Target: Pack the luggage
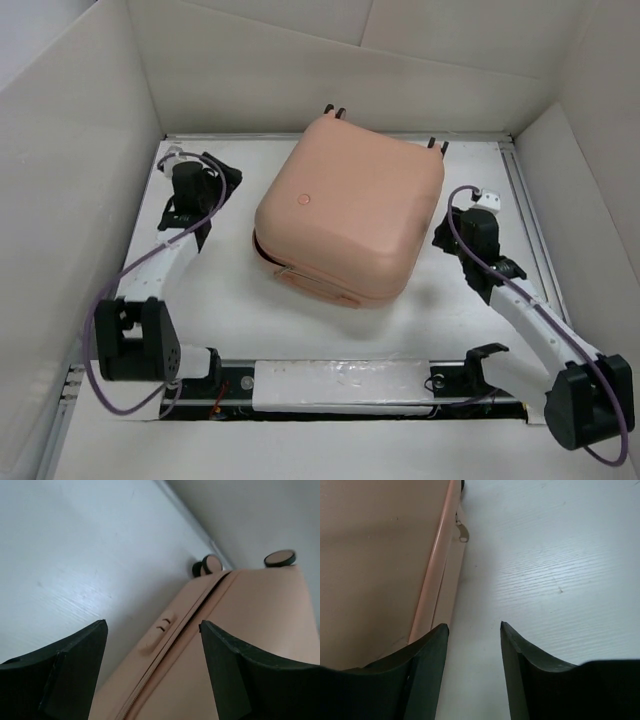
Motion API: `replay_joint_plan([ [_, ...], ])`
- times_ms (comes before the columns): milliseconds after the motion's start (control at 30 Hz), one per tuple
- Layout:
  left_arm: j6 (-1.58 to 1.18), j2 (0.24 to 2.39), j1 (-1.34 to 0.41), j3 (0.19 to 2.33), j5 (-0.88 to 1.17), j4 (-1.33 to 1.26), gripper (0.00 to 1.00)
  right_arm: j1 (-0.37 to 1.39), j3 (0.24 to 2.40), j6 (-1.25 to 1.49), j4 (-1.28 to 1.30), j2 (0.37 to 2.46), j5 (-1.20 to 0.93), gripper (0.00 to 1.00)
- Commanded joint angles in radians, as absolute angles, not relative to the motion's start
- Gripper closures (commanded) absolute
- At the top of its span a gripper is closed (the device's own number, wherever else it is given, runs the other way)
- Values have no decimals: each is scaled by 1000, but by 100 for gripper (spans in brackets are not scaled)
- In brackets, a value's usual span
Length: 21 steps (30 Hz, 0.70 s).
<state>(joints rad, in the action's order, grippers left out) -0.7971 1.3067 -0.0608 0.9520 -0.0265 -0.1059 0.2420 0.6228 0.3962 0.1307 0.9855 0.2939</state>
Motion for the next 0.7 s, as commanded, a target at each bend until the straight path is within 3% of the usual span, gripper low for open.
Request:
replay_joint_plan([
  [0, -853, 1399, -72, 940, 207, -188, 30, 232, 621, 393, -49, 1055, 161, 49],
  [200, -956, 1379, -158, 680, 232, -426, 37, 342, 721, 334, -152, 1302, 32, 56],
  [433, -1088, 1140, -325, 336, 210, -617, 43, 512, 975, 273, -163, 1538, -69, 57],
  [667, -1236, 807, -740, 167, -40, -520, 44, 506, 1299, 250, -45, 1729, -241, 55],
])
